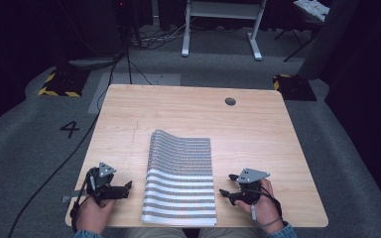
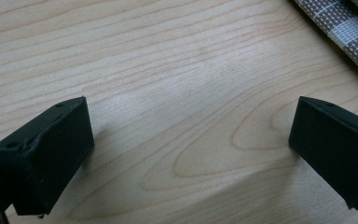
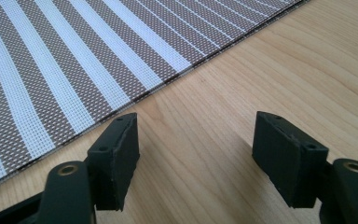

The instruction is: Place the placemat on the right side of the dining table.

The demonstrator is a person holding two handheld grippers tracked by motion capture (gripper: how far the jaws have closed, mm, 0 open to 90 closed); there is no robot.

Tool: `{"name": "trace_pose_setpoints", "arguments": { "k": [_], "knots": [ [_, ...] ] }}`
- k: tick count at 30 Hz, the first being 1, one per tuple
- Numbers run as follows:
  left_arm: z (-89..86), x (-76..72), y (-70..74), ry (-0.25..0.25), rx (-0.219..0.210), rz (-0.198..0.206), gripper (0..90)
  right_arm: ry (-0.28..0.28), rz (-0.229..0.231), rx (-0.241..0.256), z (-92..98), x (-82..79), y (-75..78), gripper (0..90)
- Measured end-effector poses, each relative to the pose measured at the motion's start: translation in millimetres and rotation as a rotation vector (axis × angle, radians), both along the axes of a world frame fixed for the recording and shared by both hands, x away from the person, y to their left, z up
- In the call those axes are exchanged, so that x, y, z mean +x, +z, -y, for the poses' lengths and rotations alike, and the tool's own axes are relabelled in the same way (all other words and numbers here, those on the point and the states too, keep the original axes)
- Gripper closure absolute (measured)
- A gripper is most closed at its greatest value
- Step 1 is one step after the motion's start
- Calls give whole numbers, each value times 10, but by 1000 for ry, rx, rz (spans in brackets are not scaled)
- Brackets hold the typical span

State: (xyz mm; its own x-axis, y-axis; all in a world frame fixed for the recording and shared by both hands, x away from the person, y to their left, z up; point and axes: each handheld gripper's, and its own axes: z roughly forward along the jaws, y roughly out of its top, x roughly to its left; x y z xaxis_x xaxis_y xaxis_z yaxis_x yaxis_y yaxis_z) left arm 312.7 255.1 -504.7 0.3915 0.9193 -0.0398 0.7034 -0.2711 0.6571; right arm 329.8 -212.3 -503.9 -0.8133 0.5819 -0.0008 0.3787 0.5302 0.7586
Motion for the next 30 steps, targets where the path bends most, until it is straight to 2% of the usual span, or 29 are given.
{"name": "trace_pose_setpoints", "arguments": {
  "k": [7, 12, 17, 19, 21, 26, 30],
  "knots": [
    [-19, 45, 1, -30, 0, 1, 0, -2, -4, 0, 1, 1, 2, 321],
    [-17, 51, 0, -31, 2, 3, 1, -1, -4, 1, 2, 0, 1, 322],
    [-13, 54, -3, -26, 5, 7, 1, -21, -1, 9, 16, 6, 4, 381],
    [-10, 58, -4, -25, 4, 6, 1, -37, -31, 24, 25, 20, 21, 393],
    [-11, 59, -3, -27, 1, 4, 1, -33, -58, 8, 25, 44, 63, 390],
    [-10, 57, -5, -24, 5, 7, 2, -10, -56, 7, -32, 71, 262, 353],
    [-13, 53, -1, -25, 7, 6, 5, 24, -72, -51, -129, 102, 450, 258]
  ]
}}
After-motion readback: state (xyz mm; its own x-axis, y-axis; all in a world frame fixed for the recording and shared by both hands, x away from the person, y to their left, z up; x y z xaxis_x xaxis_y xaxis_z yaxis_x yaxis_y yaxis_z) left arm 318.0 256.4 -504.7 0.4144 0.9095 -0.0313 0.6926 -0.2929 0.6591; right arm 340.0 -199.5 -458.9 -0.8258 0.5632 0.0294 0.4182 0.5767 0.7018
